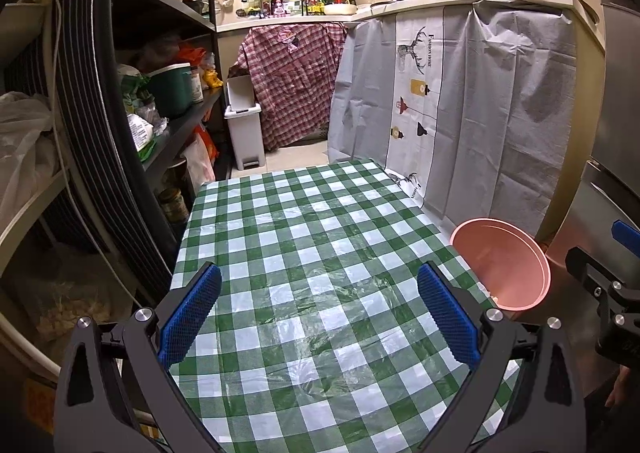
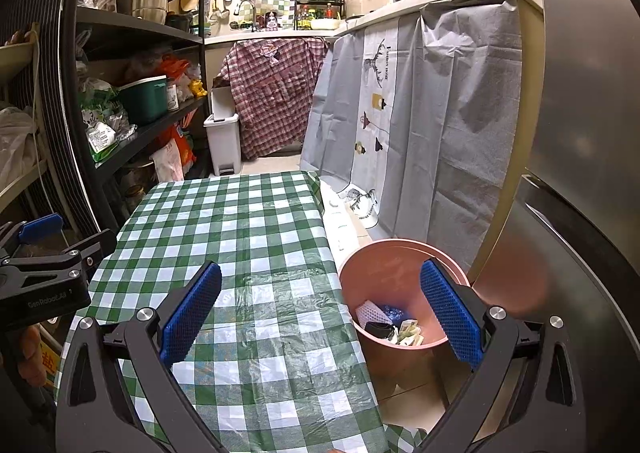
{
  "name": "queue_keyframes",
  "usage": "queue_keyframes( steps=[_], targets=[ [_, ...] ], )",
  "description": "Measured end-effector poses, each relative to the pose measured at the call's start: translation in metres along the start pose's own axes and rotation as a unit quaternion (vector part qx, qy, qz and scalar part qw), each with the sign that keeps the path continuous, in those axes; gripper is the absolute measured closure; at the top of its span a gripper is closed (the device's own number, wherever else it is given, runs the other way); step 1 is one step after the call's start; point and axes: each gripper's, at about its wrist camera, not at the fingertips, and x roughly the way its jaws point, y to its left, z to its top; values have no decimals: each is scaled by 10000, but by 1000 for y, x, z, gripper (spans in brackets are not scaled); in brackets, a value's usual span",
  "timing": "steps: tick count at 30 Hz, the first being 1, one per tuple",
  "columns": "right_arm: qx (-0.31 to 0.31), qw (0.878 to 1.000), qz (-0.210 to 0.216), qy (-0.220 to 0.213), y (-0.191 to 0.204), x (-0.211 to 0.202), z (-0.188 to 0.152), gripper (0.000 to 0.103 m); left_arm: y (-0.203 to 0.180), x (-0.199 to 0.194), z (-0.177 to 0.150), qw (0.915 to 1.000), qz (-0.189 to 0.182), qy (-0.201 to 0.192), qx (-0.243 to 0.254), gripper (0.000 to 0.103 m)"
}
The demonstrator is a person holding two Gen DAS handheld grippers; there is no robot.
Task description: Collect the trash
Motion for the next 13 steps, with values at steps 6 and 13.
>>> queue_keyframes(
  steps=[6, 13],
  targets=[
    [-11, 10000, 0, -5, 0, 0, 0, 5, 0, 0, 0, 10000, -27, 28, -11, 8],
    [-6, 10000, 10, -2, 0, 0, 0, 5, 0, 3, 1, 9999, -82, 130, -48, 8]
  ],
)
